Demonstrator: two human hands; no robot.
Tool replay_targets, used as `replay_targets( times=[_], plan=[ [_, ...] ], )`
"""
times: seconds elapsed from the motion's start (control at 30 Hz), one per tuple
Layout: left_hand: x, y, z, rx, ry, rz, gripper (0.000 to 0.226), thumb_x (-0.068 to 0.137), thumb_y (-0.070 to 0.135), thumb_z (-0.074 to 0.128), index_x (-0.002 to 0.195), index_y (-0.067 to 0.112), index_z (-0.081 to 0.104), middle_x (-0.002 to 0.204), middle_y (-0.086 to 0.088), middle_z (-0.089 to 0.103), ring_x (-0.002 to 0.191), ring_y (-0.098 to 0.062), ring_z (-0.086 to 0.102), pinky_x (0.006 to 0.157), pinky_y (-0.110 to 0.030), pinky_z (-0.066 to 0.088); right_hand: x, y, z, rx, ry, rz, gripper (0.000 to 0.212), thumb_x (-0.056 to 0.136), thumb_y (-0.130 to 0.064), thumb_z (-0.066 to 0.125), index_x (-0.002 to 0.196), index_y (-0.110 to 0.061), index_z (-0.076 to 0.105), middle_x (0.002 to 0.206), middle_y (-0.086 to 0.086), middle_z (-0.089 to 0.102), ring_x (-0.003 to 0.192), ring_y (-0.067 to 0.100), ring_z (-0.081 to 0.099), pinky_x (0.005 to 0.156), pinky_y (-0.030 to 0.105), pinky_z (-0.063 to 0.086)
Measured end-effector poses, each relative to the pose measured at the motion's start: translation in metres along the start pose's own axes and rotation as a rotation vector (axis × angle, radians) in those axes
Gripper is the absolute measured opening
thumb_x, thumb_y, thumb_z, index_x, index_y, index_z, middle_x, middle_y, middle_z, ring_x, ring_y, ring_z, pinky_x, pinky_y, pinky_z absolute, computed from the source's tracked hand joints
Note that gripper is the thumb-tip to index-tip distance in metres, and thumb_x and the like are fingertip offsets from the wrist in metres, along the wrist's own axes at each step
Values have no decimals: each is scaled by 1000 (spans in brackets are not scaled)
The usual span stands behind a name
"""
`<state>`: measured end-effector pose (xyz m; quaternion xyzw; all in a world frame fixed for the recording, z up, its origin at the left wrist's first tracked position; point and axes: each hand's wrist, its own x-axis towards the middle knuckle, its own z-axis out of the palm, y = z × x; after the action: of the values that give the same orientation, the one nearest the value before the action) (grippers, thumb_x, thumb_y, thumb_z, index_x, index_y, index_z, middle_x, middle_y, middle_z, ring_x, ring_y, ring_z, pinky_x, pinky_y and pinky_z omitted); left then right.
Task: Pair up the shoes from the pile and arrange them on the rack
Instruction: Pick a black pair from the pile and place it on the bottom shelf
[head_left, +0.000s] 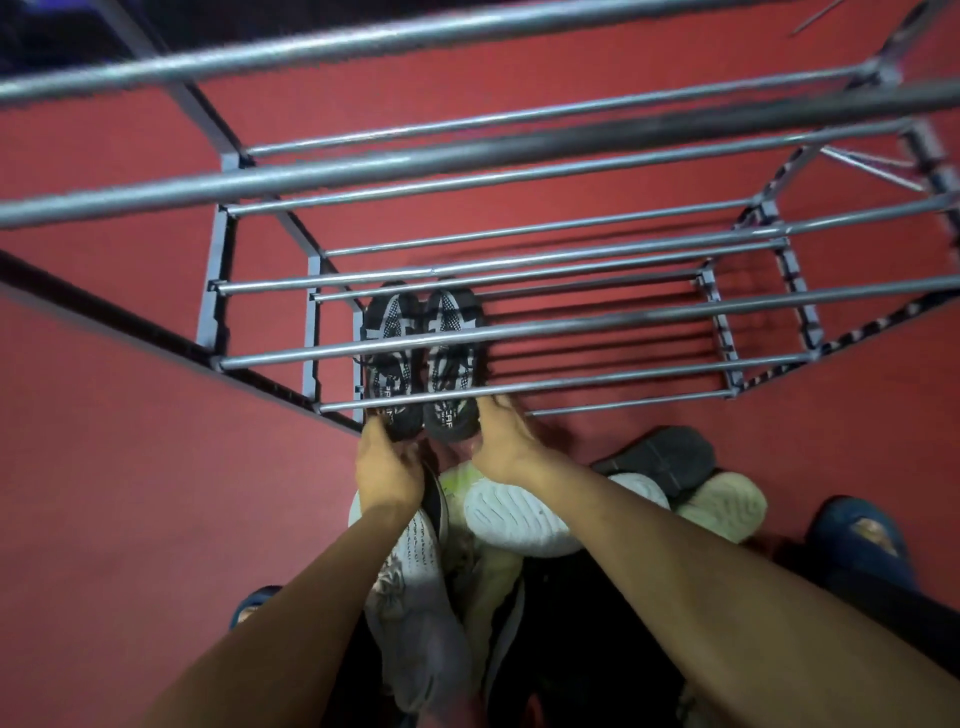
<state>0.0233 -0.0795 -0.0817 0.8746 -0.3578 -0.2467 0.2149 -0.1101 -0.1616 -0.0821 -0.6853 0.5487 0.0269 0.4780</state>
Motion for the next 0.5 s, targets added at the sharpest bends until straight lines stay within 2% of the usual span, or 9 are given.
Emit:
replay_targets(
  times=[0.1,0.17,0.2,0.27,0.33,0.4,0.47,0.5],
  plan=[
    [-30,14,-16,120,-146,22,23,93,10,56,116,7,55,111,-15,68,100,-38,65,81,-40,52,-43,-1,-22,-131,127,-79,47,83,-8,62,129,-7,51,128,13,52,116,33,55,97,38,48],
    [-57,27,-25,170,-257,2,22,96,21,55,113,7,58,108,-13,69,102,-36,65,80,-36,49,-81,1,-35,-262,77,-147,26,85,-9,58,111,-8,56,120,12,58,110,34,58,90,37,49],
    [-72,34,-29,160,-316,-9,25,97,25,54,113,7,58,108,-13,70,104,-36,65,82,-35,48,-101,4,-40,-346,34,-168,23,86,-11,56,109,-9,57,119,12,60,110,34,59,90,37,50],
    [-108,45,-33,162,-443,-23,31,98,33,51,113,7,59,108,-15,70,105,-35,65,82,-34,46,-140,12,-48,-486,-89,-138,33,86,-18,55,118,-11,60,124,10,62,113,34,60,94,39,51],
    [-144,53,-33,200,-569,34,34,98,38,50,112,9,61,110,-16,70,106,-36,65,84,-35,50,-177,22,-59,-550,-246,-84,33,88,-26,55,118,-14,62,125,9,62,115,31,60,96,39,50],
    [-175,58,-35,234,-664,99,33,97,37,52,113,10,62,115,-14,69,110,-34,64,92,-36,51,-209,25,-71,-608,-383,-21,21,90,-31,54,97,-14,64,111,10,66,105,30,63,90,38,52],
    [-203,58,-42,263,-683,142,31,96,36,56,112,11,63,117,-12,68,112,-31,62,97,-37,50,-241,24,-83,-632,-409,27,27,91,-31,54,70,-14,56,89,10,64,89,29,63,83,37,52],
    [-216,54,-45,275,-671,144,32,95,36,56,113,11,62,118,-12,67,113,-31,61,97,-36,49,-256,22,-86,-627,-392,26,32,92,-31,52,66,-13,54,83,10,61,83,28,61,81,37,51]
  ],
)
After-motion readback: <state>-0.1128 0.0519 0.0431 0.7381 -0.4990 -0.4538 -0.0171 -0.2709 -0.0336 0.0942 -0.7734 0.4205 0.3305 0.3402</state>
